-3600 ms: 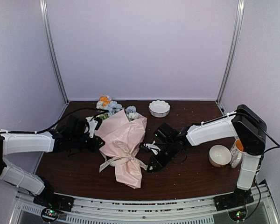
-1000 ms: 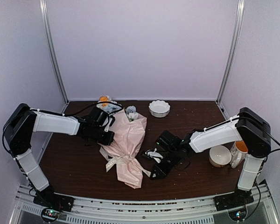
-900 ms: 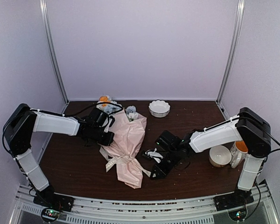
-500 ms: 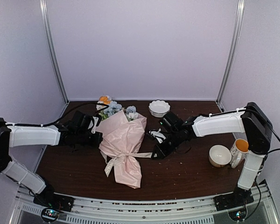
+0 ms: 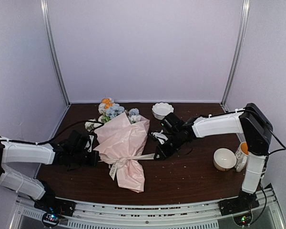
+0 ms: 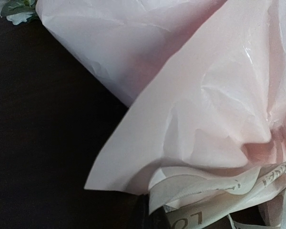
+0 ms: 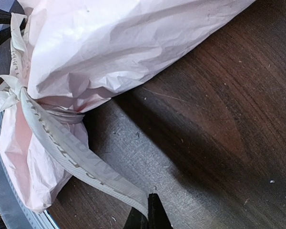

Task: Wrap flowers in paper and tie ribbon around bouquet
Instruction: Tie the ribbon around the folded bouquet.

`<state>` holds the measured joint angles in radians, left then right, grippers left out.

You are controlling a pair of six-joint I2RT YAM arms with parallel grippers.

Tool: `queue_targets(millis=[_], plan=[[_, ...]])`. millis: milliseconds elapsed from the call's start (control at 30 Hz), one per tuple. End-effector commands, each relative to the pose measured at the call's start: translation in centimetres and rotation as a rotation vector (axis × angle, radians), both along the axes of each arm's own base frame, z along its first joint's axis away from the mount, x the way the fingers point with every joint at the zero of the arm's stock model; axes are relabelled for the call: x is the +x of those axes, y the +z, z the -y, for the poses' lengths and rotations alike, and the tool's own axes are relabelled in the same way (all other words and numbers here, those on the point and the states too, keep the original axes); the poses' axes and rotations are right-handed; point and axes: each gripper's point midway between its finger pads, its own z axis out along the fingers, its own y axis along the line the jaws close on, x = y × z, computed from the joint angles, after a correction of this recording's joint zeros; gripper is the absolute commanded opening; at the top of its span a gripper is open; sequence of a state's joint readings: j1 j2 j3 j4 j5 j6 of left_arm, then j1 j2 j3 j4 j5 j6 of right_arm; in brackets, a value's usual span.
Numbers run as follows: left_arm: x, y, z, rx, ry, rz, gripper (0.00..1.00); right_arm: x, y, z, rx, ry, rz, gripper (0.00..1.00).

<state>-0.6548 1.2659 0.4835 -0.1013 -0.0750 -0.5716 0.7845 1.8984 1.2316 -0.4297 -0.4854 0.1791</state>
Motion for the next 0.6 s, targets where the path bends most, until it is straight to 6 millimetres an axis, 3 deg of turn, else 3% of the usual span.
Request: queue_targets(millis=[0, 67, 100, 133, 233, 300, 333, 433, 567], plan=[[0.0, 0.5, -0.4, -0.012, 0.032, 0.028, 0.0, 0.4, -0.7, 1.0, -0.042, -0.018, -0.002, 0.0], [-0.1, 0.8, 0.1, -0.018, 0.008, 0.035, 0.0, 0.5, 0.0, 0.7, -0.023, -0.01, 0.01, 0.0], [-0.3, 1.0, 0.3, -0.019, -0.005, 0.038, 0.0, 0.5, 0.4, 0.7, -0.013, -0.006, 0.017, 0.05], [-0.4, 1.2, 0.5, -0.022, -0.019, 0.042, 0.07, 0.5, 0.9, 0.6, 0.001, -0.002, 0.028, 0.17], [-0.4, 1.8, 0.3, -0.019, -0.015, 0.059, 0.57, 0.6, 3.1, 0.3, 0.062, -0.003, 0.072, 0.53], [-0.4, 2.7, -0.1, -0.018, -0.005, 0.08, 0.74, 1.0, 5.1, 0.4, 0.112, -0.023, 0.113, 0.87], [-0.5, 3.3, -0.1, -0.021, -0.012, 0.094, 0.78, 1.4, 6.5, 0.6, 0.143, -0.038, 0.139, 0.95], [-0.9, 4.9, -0.3, -0.028, -0.045, 0.134, 0.96, 2.7, 9.5, 1.7, 0.202, -0.093, 0.199, 1.0], [-1.3, 6.7, -0.8, -0.021, -0.055, 0.162, 0.98, 5.6, 12.9, 4.9, 0.239, -0.238, 0.306, 1.0]])
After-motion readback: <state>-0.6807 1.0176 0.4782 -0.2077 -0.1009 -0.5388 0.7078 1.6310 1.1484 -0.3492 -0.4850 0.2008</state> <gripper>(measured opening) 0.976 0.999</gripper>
